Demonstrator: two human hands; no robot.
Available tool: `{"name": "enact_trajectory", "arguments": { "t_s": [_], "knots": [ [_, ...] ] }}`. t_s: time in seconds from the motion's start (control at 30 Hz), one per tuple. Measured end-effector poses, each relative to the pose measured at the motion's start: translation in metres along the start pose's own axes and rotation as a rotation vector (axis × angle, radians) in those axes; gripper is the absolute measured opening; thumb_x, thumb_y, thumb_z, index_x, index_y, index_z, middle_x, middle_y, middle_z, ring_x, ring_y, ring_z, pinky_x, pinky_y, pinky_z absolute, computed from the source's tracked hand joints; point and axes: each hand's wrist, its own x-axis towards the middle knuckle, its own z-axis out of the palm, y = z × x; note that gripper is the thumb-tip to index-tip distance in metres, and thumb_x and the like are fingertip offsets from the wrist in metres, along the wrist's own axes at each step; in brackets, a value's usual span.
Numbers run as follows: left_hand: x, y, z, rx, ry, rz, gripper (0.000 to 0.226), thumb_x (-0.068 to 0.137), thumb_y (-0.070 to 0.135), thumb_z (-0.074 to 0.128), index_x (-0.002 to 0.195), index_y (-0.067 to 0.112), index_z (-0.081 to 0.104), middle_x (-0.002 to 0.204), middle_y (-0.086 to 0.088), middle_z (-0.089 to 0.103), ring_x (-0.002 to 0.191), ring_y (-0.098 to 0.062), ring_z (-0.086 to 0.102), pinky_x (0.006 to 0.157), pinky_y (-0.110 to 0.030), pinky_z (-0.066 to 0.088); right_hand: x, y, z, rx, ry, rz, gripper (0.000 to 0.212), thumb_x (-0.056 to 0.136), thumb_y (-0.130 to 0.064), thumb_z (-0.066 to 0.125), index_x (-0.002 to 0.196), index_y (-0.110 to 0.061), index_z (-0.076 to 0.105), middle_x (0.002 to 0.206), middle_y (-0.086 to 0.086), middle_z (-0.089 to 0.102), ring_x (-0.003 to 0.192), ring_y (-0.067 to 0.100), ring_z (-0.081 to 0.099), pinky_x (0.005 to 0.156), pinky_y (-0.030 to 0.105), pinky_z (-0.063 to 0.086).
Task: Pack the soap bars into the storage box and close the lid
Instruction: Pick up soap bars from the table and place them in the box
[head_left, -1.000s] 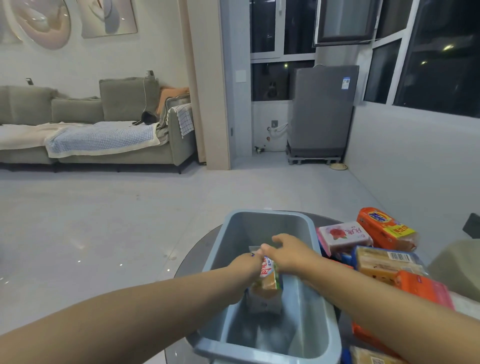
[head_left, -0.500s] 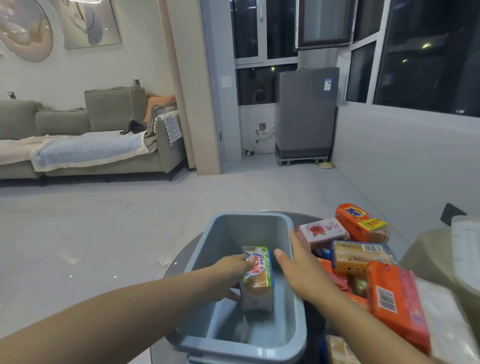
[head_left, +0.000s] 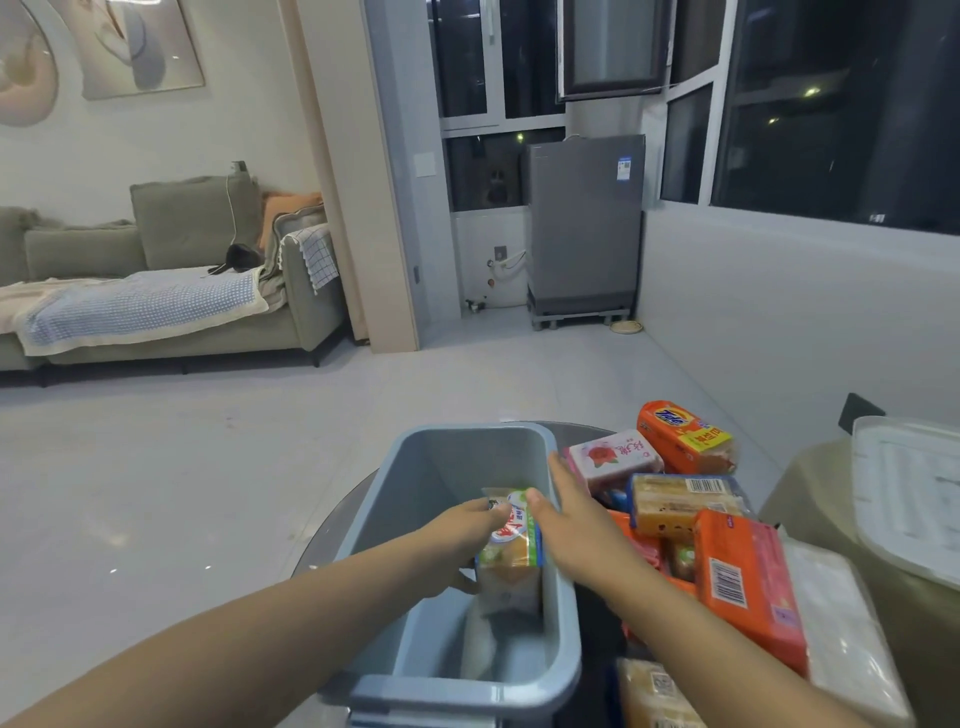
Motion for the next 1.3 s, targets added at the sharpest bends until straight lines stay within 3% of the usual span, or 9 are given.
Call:
{"name": "enact_trajectory", "arguments": {
  "t_s": [0.2, 0.43, 0.57, 0.63, 0.73, 0.87, 1.0, 1.17, 1.3],
  "knots": [
    [-0.024, 0.014, 0.013, 0.067, 0.310, 0.279, 0.049, 0.097, 0.038, 0.039, 0.140, 0.015, 0.043, 0.140, -0.003, 0.051, 0.126, -0.020, 0.050, 0.105, -0.035, 0.041, -0.027, 0.012, -0.013, 0.105, 0.086, -0.091, 0.050, 0.096, -0.031, 0.043, 0.143, -0.032, 0.028, 0.137, -0.005, 0.049, 0.108, 0.001, 0.050, 0.083, 0.017, 0.046],
    [-0.074, 0.032, 0.056, 0.088, 0.386, 0.603, 0.026, 0.095, 0.029, 0.042, 0.113, 0.027, 0.060, 0.114, 0.010, 0.063, 0.111, -0.010, 0.056, 0.099, -0.031, 0.043, -0.072, 0.024, -0.055, 0.162, 0.370, -0.181, 0.028, 0.094, -0.028, 0.047, 0.120, -0.033, 0.055, 0.110, -0.018, 0.062, 0.103, 0.002, 0.058, 0.076, 0.013, 0.044],
    [-0.085, 0.044, 0.091, 0.017, 0.286, 0.687, 0.024, 0.095, 0.025, 0.045, 0.112, 0.023, 0.061, 0.100, 0.014, 0.065, 0.090, 0.005, 0.060, 0.067, -0.001, 0.044, -0.097, 0.039, -0.084, 0.126, 0.452, -0.148, 0.019, 0.093, -0.033, 0.046, 0.099, -0.049, 0.053, 0.096, -0.023, 0.059, 0.089, 0.004, 0.061, 0.072, 0.027, 0.053],
    [-0.087, 0.046, 0.111, -0.002, 0.218, 0.678, 0.023, 0.096, 0.026, 0.045, 0.113, 0.022, 0.060, 0.099, 0.013, 0.065, 0.089, 0.004, 0.060, 0.068, -0.002, 0.046, -0.104, 0.051, -0.096, 0.109, 0.486, -0.111, 0.021, 0.093, -0.030, 0.046, 0.091, -0.051, 0.053, 0.095, -0.016, 0.062, 0.086, 0.006, 0.062, 0.070, 0.028, 0.053],
    [-0.085, 0.043, 0.143, -0.038, 0.104, 0.633, 0.027, 0.095, 0.026, 0.046, 0.118, 0.019, 0.060, 0.109, 0.005, 0.066, 0.101, -0.009, 0.063, 0.087, -0.027, 0.053, -0.110, 0.074, -0.110, 0.049, 0.534, -0.030, 0.019, 0.092, -0.022, 0.049, 0.099, -0.034, 0.063, 0.100, -0.003, 0.068, 0.089, 0.012, 0.063, 0.075, 0.033, 0.053],
    [-0.074, 0.032, 0.180, 0.041, 0.034, 0.567, 0.029, 0.095, 0.030, 0.046, 0.121, 0.025, 0.056, 0.110, 0.011, 0.060, 0.103, -0.006, 0.057, 0.080, -0.019, 0.046, -0.116, 0.105, -0.121, -0.048, 0.576, 0.087, 0.024, 0.090, -0.017, 0.052, 0.110, -0.020, 0.064, 0.116, 0.006, 0.062, 0.107, 0.020, 0.055, 0.091, 0.035, 0.046],
    [-0.062, 0.019, 0.207, 0.066, 0.048, 0.513, 0.023, 0.094, 0.027, 0.049, 0.115, 0.024, 0.059, 0.089, 0.021, 0.056, 0.085, 0.004, 0.055, 0.067, -0.010, 0.043, -0.117, 0.129, -0.126, -0.116, 0.558, 0.245, 0.036, 0.089, -0.019, 0.054, 0.125, -0.015, 0.055, 0.126, 0.012, 0.054, 0.118, 0.028, 0.048, 0.102, 0.041, 0.039],
    [-0.051, 0.005, 0.219, 0.083, 0.124, 0.546, 0.020, 0.093, 0.025, 0.053, 0.110, 0.026, 0.061, 0.087, 0.023, 0.056, 0.086, 0.004, 0.057, 0.066, -0.009, 0.044, -0.115, 0.143, -0.124, 0.056, 0.440, 0.367, 0.052, 0.088, -0.019, 0.055, 0.138, -0.014, 0.040, 0.135, 0.014, 0.047, 0.122, 0.028, 0.048, 0.098, 0.032, 0.040],
    [-0.043, -0.002, 0.221, 0.260, 0.307, 0.615, 0.024, 0.088, 0.037, 0.058, 0.111, 0.033, 0.060, 0.101, 0.017, 0.053, 0.098, -0.003, 0.052, 0.082, -0.019, 0.044, -0.112, 0.156, -0.121, 0.186, 0.362, 0.497, 0.059, 0.087, -0.031, 0.055, 0.141, -0.022, 0.032, 0.136, 0.013, 0.046, 0.119, 0.031, 0.050, 0.100, 0.044, 0.043]
  ]
}}
